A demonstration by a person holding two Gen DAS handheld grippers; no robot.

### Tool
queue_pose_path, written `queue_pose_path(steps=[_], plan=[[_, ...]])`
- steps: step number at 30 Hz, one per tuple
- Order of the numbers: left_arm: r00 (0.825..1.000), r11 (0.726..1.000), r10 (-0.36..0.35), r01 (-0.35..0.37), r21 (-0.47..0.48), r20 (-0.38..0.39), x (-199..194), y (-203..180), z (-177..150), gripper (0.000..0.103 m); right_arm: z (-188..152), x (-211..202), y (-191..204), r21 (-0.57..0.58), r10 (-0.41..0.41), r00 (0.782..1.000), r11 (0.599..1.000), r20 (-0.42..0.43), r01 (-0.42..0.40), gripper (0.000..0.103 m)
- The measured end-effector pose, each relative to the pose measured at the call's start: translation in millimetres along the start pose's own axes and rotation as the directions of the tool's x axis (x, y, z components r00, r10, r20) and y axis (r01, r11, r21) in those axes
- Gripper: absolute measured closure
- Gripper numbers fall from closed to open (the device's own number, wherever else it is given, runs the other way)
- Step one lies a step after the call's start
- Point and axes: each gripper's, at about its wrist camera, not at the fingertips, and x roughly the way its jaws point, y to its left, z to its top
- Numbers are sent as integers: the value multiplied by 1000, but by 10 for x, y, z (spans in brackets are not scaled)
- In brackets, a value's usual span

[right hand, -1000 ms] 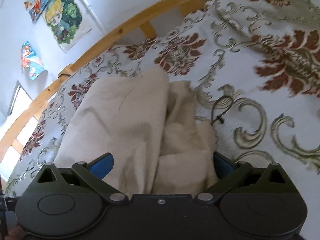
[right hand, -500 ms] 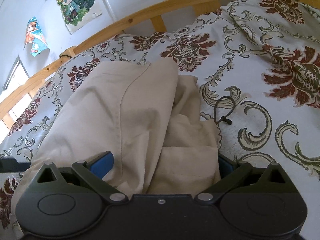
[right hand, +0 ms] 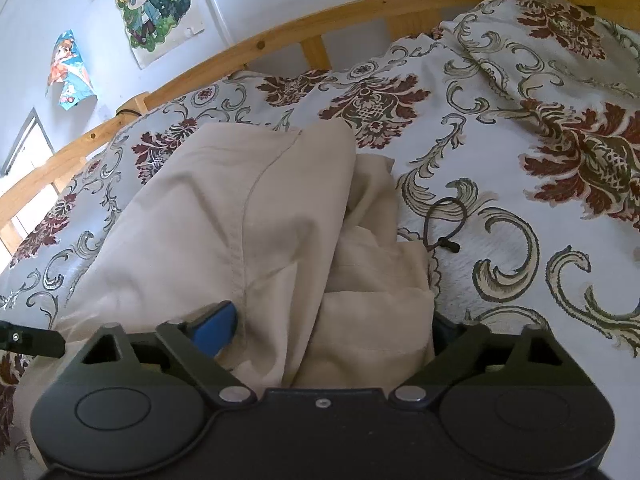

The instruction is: Fold large clothes

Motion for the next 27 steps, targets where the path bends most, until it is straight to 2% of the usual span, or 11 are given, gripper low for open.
queue_pose_path(steps=[4, 8, 11, 17, 21, 27], plan=[[998, 997, 69, -69, -16, -10, 1, -138, 49, 40, 10, -25, 10, 4, 17, 1000, 1000, -9, -17, 28], [986, 984, 167, -166, 64, -5, -12, -442, 80, 47, -2, -32, 32, -6, 24, 1000, 1000, -16, -24, 42], [976, 970, 217, -216, 109, 2, -31, -599, 85, 52, -11, -43, 33, -8, 25, 1000, 1000, -15, -25, 48], [967, 954, 255, -255, 157, 16, -58, -761, 63, 54, -20, -56, 17, 15, 45, 999, 999, -11, -44, 58], [966, 953, 259, -258, 160, 19, -58, -770, 59, 54, -18, -61, 15, 19, 49, 999, 999, -9, -49, 62], [968, 951, 241, -249, 183, 65, -112, -798, 43, 66, -14, -106, 39, 24, 66, 998, 998, 17, -66, 74]])
